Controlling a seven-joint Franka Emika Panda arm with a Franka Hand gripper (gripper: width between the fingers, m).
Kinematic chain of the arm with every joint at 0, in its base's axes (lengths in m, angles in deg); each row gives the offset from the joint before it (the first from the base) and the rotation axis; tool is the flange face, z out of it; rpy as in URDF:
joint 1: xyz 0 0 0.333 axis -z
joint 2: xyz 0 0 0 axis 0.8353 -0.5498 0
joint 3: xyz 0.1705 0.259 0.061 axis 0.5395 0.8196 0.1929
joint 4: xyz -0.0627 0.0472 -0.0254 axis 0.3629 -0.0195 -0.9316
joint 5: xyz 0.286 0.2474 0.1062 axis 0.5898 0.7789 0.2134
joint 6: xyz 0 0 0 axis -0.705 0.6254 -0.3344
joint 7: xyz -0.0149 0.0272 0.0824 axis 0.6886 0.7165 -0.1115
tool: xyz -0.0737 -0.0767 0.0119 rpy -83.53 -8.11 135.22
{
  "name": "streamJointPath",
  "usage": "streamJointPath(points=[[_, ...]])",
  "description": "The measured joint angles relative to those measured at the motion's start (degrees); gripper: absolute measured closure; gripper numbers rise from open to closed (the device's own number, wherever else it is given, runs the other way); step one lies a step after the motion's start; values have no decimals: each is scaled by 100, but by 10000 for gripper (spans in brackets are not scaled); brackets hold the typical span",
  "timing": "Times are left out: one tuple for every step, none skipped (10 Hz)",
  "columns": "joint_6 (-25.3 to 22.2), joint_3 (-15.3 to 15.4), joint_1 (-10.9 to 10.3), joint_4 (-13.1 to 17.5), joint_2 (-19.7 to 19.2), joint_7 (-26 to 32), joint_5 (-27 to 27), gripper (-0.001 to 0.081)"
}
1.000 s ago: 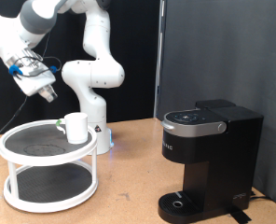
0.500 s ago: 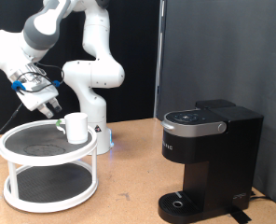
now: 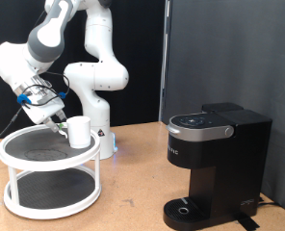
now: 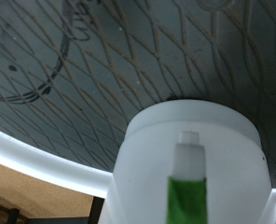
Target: Make a cup of coffee with the keurig machine
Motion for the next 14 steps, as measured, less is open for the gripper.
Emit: streamJointPath(points=[[2,0,-11,-1,-43,50,33,73],[6,0,-13,-2,-76,97,55,72],[7,0,-14,-3,-93,125,61,169],[7,0,-14,-6,-96,148,64,169],[9,0,-14,-10,-96,163,64,307],[11,0,-13,-15,-96,176,64,307],[22,0,-13,-21,-97,181,64,502],[45,0,-13,-28,-97,182,64,640],[53,0,-13,-31,-97,182,64,640],[54,0,-9,-31,-97,182,64,749],[39,0,2,-30,-97,169,8,793],[-48,0,30,-10,-96,158,-54,793],[-233,0,75,38,-92,137,-121,799],[-462,-2,130,103,-68,82,-149,799]])
